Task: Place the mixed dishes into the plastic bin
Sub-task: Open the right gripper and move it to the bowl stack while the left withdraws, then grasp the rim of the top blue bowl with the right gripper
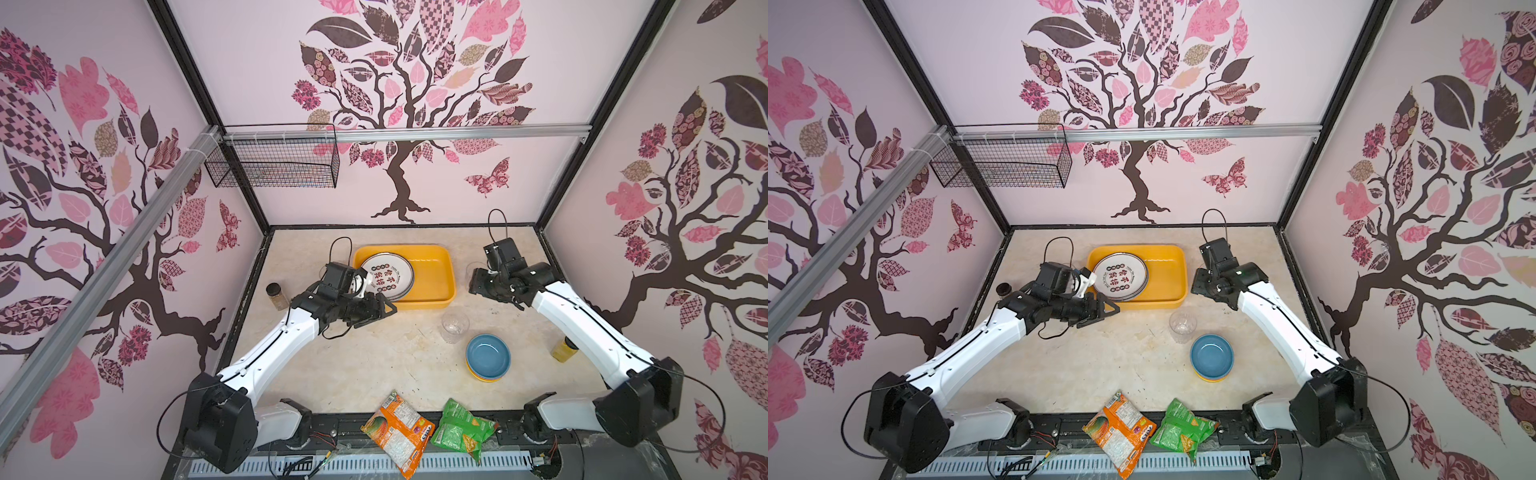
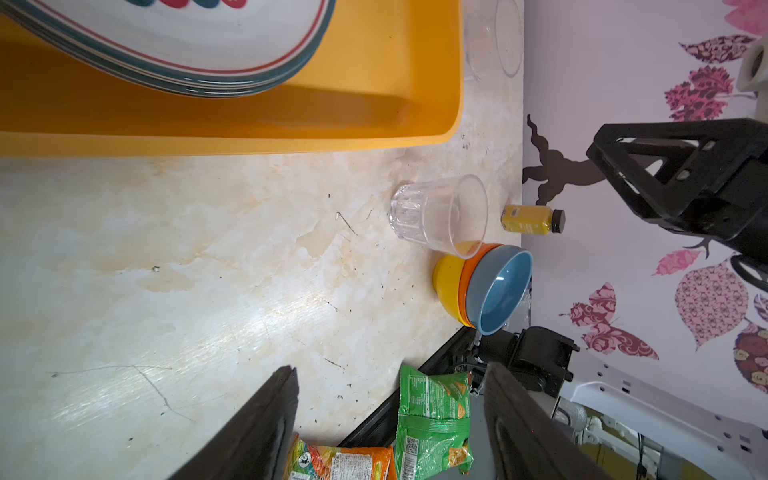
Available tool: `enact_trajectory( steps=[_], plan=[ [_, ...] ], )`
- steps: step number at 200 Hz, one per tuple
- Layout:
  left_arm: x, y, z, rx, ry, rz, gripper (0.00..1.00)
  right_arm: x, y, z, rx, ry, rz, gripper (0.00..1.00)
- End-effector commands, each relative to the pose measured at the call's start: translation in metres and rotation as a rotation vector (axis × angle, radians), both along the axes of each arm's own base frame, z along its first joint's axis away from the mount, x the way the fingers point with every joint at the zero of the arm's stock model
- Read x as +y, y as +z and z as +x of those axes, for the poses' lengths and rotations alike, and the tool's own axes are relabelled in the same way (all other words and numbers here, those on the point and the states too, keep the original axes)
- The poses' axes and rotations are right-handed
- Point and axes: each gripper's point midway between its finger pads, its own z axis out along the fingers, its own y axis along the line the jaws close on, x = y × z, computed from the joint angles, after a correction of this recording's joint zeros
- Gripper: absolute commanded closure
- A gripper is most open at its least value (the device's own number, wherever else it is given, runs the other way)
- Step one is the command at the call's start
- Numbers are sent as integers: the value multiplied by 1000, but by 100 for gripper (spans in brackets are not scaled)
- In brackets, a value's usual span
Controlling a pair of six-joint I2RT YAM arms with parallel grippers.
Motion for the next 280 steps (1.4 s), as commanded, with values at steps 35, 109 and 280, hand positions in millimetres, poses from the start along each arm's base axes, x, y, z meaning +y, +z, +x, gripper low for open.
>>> enact_trajectory(
  steps=[35,109,280],
  plan=[
    [-32,12,-9,-95,-184,35,29,-37,-14,-77,184,-81,-79,39],
    [-41,-10,-16,-110,-248,144,30,-49,-54,-133,307,-124,-42,43],
    [-40,-26,-13,-66,-190,144,33,-54,-96,-155,379,-107,-58,72]
  ],
)
